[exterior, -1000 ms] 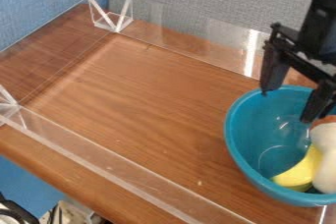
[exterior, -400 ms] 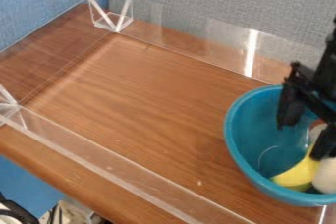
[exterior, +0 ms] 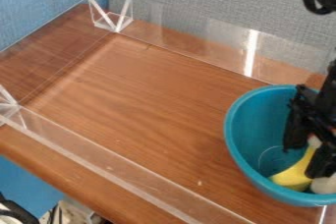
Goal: Remove the mushroom from the blue bowl and put it on the table
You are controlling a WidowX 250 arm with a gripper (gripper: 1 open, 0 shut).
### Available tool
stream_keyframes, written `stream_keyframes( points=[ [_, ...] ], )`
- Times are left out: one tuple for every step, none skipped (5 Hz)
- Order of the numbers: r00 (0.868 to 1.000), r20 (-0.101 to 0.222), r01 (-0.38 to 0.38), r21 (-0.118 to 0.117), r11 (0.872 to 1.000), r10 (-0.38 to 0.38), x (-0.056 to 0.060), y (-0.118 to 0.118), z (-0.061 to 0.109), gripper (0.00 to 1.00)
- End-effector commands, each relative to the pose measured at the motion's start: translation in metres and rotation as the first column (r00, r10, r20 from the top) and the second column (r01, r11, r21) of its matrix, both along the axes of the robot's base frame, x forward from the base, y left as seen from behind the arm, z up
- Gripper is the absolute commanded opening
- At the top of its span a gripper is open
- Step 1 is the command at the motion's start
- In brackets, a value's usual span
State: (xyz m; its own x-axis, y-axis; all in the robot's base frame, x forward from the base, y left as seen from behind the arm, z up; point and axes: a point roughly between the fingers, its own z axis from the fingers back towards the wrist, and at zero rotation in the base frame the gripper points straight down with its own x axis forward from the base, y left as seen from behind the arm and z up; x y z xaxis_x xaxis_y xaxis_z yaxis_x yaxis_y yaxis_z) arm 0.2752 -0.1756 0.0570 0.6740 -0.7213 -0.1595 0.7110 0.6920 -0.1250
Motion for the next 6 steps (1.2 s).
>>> stream_keyframes(
  points=[
    [1.000, 0.023, -0.008, -0.018, 1.000, 0.009, 0.004, 0.008, 0.003, 0.00],
    [0.994, 0.048, -0.096, -0.012, 0.995, 0.096, 0.003, 0.015, 0.009, 0.00],
    [0.980, 0.075, -0.183, -0.006, 0.983, 0.183, 0.001, 0.024, 0.014, 0.00],
    [0.964, 0.099, -0.247, -0.001, 0.969, 0.246, -0.004, 0.026, 0.028, 0.00],
    [0.942, 0.127, -0.314, -0.003, 0.949, 0.312, -0.010, 0.030, 0.043, 0.00],
    [0.930, 0.170, -0.328, -0.010, 0.945, 0.325, -0.017, 0.047, 0.074, 0.00]
  ],
)
